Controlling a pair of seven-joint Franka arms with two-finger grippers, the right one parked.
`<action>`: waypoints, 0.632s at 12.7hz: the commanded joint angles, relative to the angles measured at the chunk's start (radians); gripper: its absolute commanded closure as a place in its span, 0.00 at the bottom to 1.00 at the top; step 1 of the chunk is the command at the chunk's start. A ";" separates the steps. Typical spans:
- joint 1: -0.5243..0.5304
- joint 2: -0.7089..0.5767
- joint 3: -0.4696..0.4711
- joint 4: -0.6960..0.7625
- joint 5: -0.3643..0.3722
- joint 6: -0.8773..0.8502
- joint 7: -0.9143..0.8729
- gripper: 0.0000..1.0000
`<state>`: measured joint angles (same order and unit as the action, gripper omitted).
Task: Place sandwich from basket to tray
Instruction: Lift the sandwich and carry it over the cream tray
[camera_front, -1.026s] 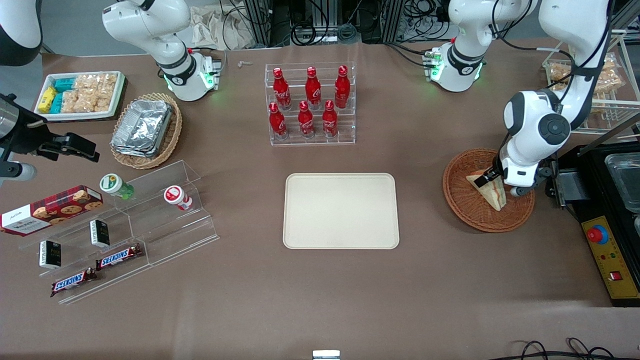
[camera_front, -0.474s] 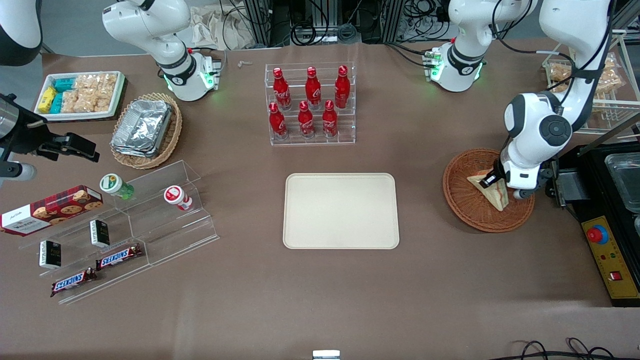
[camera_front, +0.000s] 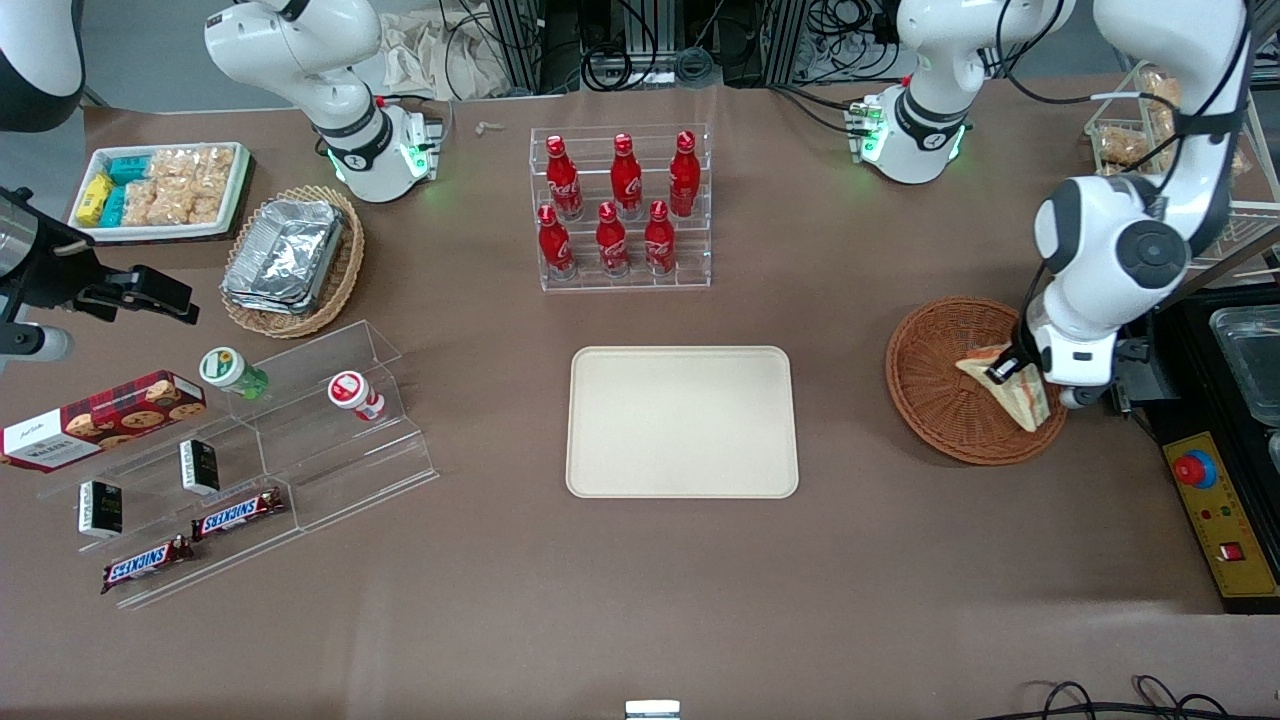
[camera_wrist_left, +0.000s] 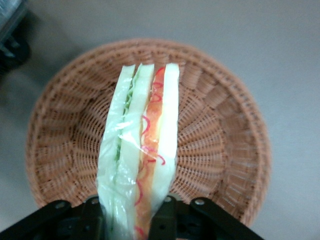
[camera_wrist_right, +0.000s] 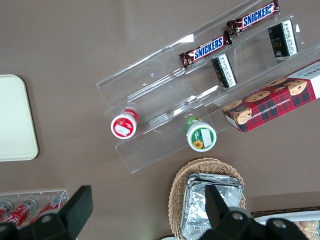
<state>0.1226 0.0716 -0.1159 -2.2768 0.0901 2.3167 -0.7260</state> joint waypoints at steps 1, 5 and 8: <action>-0.001 0.002 -0.050 0.231 0.001 -0.297 0.058 1.00; -0.001 0.022 -0.213 0.480 -0.058 -0.544 0.091 1.00; -0.001 0.069 -0.364 0.522 -0.076 -0.544 0.091 1.00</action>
<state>0.1139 0.0799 -0.4107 -1.8009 0.0346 1.7888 -0.6494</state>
